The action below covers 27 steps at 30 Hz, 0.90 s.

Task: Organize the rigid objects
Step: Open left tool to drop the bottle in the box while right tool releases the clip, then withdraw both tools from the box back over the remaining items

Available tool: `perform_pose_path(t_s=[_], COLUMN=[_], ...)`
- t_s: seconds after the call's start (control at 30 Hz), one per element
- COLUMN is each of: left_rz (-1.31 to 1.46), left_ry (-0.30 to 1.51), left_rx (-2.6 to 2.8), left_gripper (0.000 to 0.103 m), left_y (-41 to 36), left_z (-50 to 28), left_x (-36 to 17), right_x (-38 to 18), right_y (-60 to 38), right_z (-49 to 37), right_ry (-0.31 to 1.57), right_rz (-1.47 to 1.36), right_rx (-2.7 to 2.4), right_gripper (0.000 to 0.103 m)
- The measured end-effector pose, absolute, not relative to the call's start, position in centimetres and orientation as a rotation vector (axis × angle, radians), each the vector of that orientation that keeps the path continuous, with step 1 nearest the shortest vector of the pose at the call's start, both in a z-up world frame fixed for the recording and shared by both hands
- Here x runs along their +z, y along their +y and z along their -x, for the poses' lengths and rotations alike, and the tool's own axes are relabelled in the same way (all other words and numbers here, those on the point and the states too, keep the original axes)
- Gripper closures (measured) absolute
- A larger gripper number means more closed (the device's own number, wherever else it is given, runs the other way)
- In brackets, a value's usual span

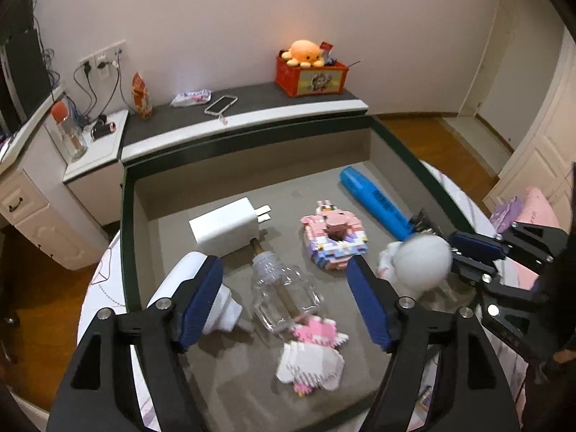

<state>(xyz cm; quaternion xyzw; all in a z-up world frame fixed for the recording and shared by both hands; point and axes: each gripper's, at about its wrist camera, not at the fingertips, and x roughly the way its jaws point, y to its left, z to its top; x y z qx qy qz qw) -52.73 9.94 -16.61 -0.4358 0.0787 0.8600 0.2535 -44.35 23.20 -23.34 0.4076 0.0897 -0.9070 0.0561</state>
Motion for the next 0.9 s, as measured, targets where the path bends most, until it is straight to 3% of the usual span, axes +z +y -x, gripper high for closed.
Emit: perform_pose_path(t_s=[0.1,0.2,0.23,0.73,0.77,0.83,0.9], left_rz=[1.173,1.168,1.167,1.027,1.02,0.996,0.969], left_ry=[0.221,0.24,0.242,0.234,0.23,0.215,0.19], left_rx=[2.342,2.345,2.344,2.402,2.409,2.428,2.452], left_gripper=[0.024,0.022,0.021,0.001,0.001,0.001,0.001], left_y=[9.7,9.5,9.4,6.1,6.0,5.7,5.4], left_z=[51.7,50.5,49.9,40.0,39.6,37.7,35.9], left_x=[-15.9,-15.4,-15.1,-11.3,-11.2,-10.7,-10.4], right_x=[-23.0,-22.6,-22.3,-18.9,-18.9,-18.7,-18.6], right_y=[23.3,23.4,23.4,23.1,23.0,22.9,22.7], right_z=[43.9,43.3,43.0,36.0,35.4,33.8,32.4], right_ry=[0.249,0.237,0.222,0.133,0.123,0.102,0.1], right_rz=[-1.235,-1.221,-1.207,-1.115,-1.112,-1.09,-1.073], right_rx=[-2.752,-2.774,-2.771,-2.801,-2.801,-2.808,-2.817], right_gripper=[0.081,0.058,0.054,0.053,0.05,0.033,0.025])
